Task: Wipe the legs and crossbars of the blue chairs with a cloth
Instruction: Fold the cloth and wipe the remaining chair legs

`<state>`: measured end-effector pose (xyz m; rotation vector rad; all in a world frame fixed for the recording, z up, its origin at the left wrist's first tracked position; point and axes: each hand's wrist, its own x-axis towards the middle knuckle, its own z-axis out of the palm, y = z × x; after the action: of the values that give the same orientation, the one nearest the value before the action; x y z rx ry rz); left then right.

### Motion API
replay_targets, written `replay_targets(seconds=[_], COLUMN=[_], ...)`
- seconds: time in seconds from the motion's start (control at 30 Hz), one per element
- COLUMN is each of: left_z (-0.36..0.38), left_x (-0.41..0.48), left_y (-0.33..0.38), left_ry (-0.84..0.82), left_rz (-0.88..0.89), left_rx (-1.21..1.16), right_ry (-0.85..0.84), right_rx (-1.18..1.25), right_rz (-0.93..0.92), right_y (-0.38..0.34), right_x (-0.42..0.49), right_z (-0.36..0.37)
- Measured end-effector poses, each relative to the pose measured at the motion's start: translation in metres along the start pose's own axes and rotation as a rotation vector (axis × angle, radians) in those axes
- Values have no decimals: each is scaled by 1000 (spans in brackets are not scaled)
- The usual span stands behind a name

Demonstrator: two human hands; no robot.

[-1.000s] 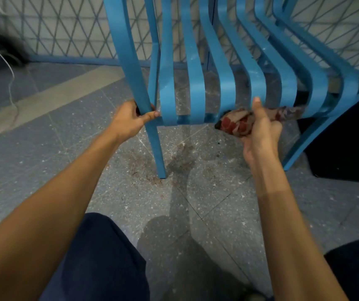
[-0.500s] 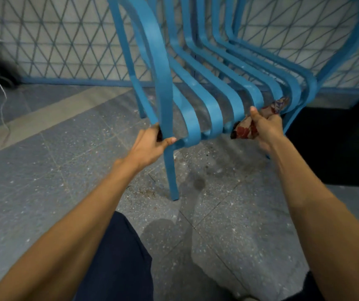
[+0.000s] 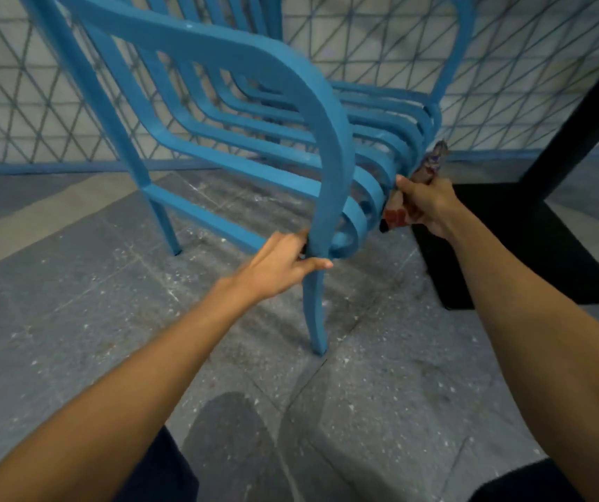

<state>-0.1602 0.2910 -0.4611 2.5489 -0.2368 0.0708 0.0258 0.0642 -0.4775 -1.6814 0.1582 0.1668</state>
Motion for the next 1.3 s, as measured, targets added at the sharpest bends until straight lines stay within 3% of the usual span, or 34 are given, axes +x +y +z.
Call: replay_targets(seconds=[0.1,0.3,0.4,0.57,0.67,0.77,0.97,1.17,1.3], left_z=[11,37,47,41,34,38,42,55,59], left_x=[34,88,109,125,119,110,103,96,97], left_y=[17,43,52,40,-1,-31,-48,-54,-55], left_ry=[-19,-61,-50,-127,-164,-167,-106,-26,3], left_rz=[43,56,50,54,13,23,144,163,162], left_rx=[-43,-59,-35,7,81,192,322,345,370], right_ry=[-44,56,39,-21,-28,0,474,426,348], right_rx=[-138,-259,-150,273,235,125,-8,-110,-72], right_rz=[-14,-94,-125,57,-16,-233,-395,-211,-119], right_y=[-1,-6,13,48,62,58,79,142,147], right_x=[3,-18,-40,-86,-107,-116,-111,-103,-96], right_z=[-12,-47,-56,-56,-46,-10,60,63,52])
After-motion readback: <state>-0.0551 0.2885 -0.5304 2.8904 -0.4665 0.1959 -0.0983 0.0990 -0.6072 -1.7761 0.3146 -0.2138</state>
